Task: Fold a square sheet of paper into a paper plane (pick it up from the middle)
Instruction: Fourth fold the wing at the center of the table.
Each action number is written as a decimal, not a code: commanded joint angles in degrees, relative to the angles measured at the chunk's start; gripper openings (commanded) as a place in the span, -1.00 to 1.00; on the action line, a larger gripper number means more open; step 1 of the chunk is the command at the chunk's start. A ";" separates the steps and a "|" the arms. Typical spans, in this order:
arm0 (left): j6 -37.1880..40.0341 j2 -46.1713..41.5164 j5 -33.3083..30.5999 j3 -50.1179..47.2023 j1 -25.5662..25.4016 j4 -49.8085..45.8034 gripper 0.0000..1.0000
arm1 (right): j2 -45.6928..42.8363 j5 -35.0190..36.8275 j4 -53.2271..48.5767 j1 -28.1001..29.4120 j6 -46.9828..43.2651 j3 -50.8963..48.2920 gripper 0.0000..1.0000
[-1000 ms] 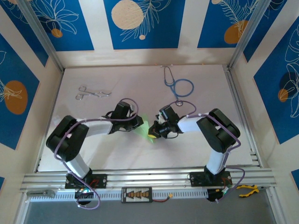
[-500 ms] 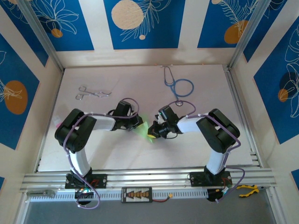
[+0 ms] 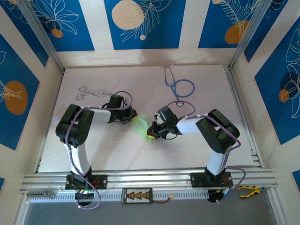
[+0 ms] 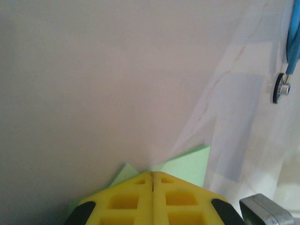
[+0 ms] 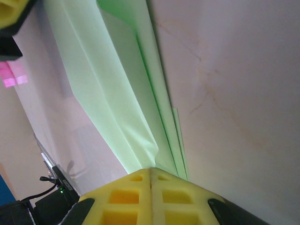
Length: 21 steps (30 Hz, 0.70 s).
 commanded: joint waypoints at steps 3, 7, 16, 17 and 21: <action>3.90 3.06 -4.20 3.22 3.19 -4.45 -0.88 | 3.00 1.04 -8.82 0.86 0.07 -1.55 -1.00; 5.73 2.56 -4.24 5.26 3.79 -6.79 -0.88 | 2.83 1.13 -8.76 0.81 0.00 -1.64 -1.00; 6.82 -2.19 -2.21 7.33 4.04 -9.09 -0.84 | 2.43 1.16 -8.73 0.54 -0.12 -1.71 -1.00; 6.49 -3.75 -2.11 6.64 3.84 -8.52 -0.83 | 2.45 1.17 -8.82 0.52 -0.19 -1.72 -1.00; 5.29 -7.71 -0.59 3.49 1.08 -7.44 -0.82 | 2.32 1.21 -8.56 0.42 -0.20 -1.70 -1.00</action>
